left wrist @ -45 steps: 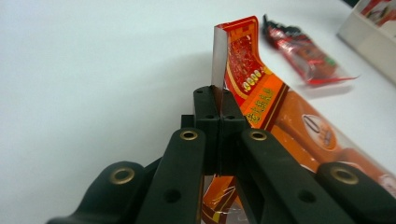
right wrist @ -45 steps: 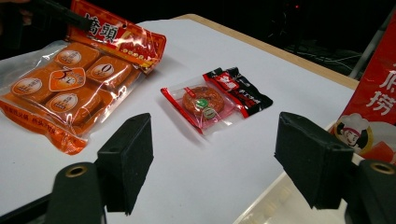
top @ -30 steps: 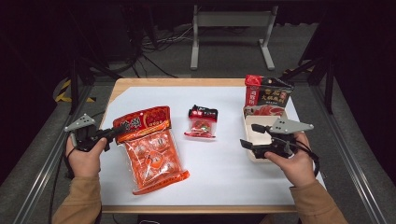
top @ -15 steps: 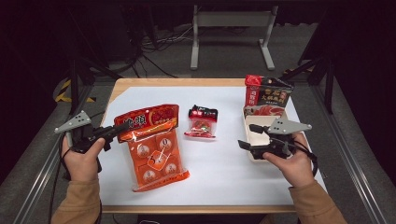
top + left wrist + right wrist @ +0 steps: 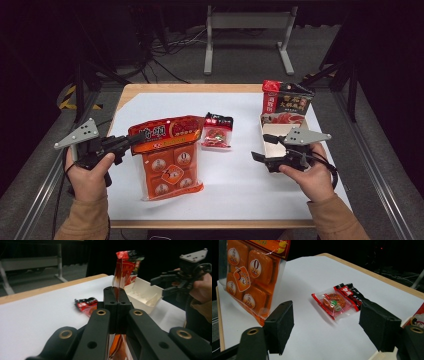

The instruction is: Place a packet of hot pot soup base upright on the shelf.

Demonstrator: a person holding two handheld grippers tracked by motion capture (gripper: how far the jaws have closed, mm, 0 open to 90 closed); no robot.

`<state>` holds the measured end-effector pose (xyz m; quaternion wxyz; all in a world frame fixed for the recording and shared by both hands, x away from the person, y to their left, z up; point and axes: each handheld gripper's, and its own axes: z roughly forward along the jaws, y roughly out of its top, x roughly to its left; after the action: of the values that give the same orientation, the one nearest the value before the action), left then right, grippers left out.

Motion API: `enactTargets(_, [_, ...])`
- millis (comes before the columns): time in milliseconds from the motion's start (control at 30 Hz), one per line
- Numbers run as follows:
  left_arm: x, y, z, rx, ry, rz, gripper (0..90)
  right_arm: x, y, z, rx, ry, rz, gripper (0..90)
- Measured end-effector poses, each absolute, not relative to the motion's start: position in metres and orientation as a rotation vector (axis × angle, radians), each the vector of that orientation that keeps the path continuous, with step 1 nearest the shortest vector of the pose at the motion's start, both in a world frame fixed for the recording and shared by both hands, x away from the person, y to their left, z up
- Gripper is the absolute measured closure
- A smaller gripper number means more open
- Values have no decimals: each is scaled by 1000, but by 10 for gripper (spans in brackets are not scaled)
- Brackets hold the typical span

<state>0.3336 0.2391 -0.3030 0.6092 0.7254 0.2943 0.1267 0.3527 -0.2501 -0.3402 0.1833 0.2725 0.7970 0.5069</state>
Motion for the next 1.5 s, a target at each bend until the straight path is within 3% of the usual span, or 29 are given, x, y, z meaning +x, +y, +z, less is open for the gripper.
enactTargets(733, [302,209,-271,1724,496,400,900,344,-238,-330,714,2259,1484,283])
enactTargets(1500, [306,183,-257,1719,422,414,900,346,-204,-340,578,2320,1550,273])
